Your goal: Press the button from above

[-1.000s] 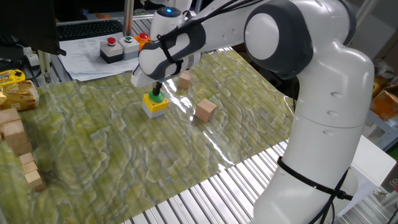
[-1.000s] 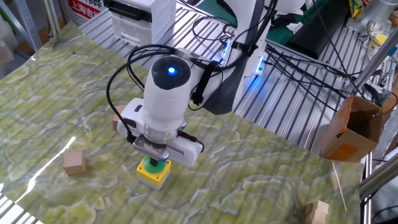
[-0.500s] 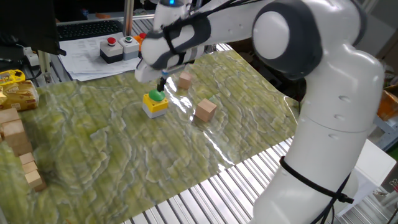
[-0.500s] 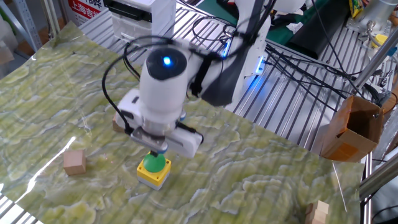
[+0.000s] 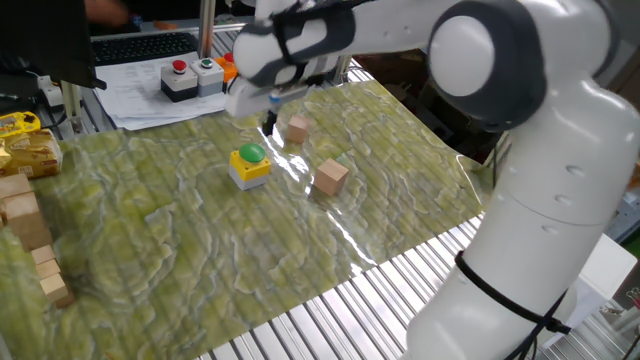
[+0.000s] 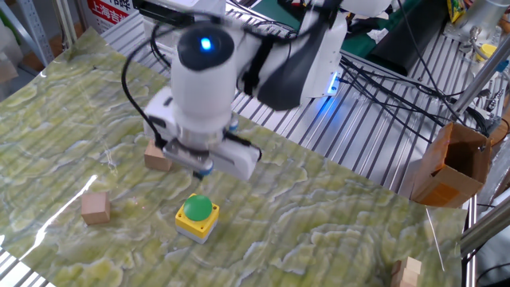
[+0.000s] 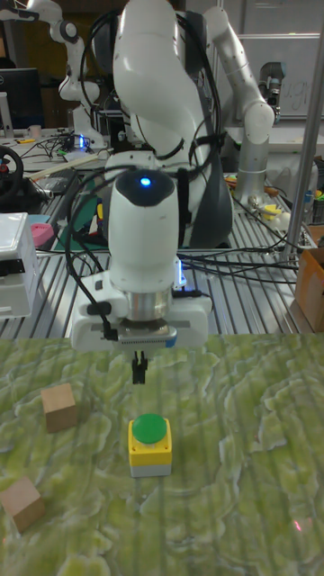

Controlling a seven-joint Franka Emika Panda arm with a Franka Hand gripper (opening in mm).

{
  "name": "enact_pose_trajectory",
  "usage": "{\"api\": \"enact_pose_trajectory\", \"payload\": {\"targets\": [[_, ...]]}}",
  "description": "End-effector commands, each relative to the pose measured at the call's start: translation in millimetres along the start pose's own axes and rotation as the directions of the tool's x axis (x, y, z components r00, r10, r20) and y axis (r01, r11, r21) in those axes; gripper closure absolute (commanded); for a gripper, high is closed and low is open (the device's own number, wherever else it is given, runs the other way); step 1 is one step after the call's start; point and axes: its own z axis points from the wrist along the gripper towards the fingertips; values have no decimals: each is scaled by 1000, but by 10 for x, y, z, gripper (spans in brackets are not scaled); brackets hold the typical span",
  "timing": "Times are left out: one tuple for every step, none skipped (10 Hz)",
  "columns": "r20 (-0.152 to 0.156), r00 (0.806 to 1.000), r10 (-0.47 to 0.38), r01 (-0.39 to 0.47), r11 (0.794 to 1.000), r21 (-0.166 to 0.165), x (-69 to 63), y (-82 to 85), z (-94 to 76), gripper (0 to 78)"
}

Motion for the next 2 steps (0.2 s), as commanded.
{"api": "enact_pose_trajectory", "payload": {"targets": [[-40, 999, 8, -8, 1000, -7, 119, -81, -176, 776], [-41, 999, 9, -9, 1000, -7, 119, -81, -176, 776]]}}
